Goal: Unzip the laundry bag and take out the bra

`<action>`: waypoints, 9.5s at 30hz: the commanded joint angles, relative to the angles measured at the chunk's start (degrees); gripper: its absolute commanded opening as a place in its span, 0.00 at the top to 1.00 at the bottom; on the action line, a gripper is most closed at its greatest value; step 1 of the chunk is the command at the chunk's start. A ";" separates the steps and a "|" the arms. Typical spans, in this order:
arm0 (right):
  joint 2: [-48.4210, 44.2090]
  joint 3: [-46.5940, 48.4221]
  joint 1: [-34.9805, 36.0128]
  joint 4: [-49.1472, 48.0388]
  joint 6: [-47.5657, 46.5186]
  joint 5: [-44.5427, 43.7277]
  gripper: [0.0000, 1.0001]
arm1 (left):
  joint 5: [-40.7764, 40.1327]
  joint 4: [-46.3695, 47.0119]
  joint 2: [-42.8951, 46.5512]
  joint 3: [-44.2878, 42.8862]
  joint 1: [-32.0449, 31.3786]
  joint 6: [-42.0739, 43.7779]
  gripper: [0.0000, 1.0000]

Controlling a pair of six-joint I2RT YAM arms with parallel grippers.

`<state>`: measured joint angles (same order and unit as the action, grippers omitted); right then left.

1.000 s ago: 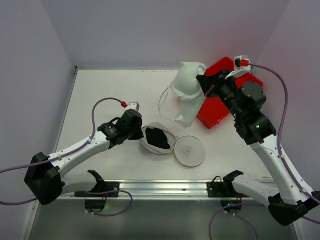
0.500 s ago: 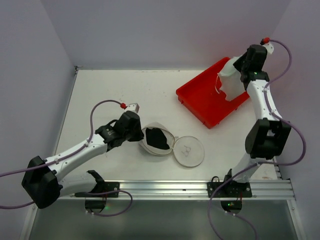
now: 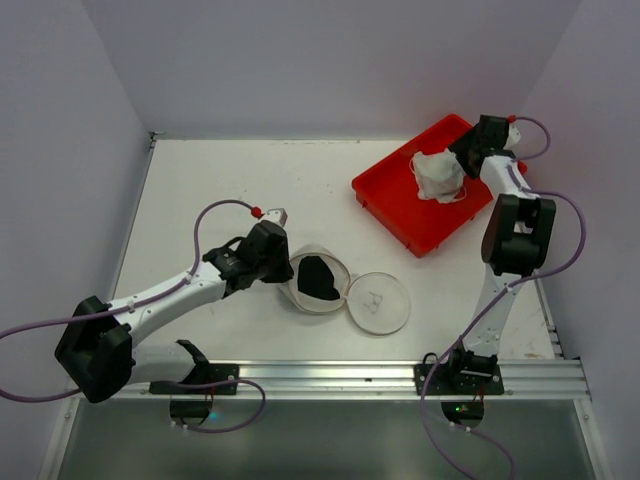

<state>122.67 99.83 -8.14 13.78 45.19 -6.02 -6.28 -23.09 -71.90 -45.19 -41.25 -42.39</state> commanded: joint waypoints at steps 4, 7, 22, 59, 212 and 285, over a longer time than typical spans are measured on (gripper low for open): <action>-10.32 -0.34 -0.91 4.74 -4.04 0.22 0.09 | 0.92 2.79 1.14 -0.34 0.56 0.73 1.00; -18.91 -4.54 -0.74 7.22 -6.24 1.44 0.04 | 1.27 3.84 2.81 1.23 0.56 -0.32 1.00; -65.71 -55.43 39.49 -3.58 -2.58 9.28 0.14 | -1.63 -1.78 4.40 -3.68 0.56 -0.94 1.00; -21.51 -45.51 61.05 -12.02 -9.42 1.54 0.52 | -0.84 0.94 5.63 1.86 0.56 -3.40 1.00; -66.60 -55.01 41.36 16.10 -4.85 9.71 1.00 | 10.67 8.93 -10.97 4.06 5.40 2.58 1.00; -26.24 -53.51 56.75 -39.28 0.87 29.40 0.48 | 4.35 1.66 26.28 23.66 5.57 -10.08 0.20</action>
<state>102.10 44.66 48.77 -28.14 49.52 23.18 2.26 -15.09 -46.44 -18.65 -35.70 -53.39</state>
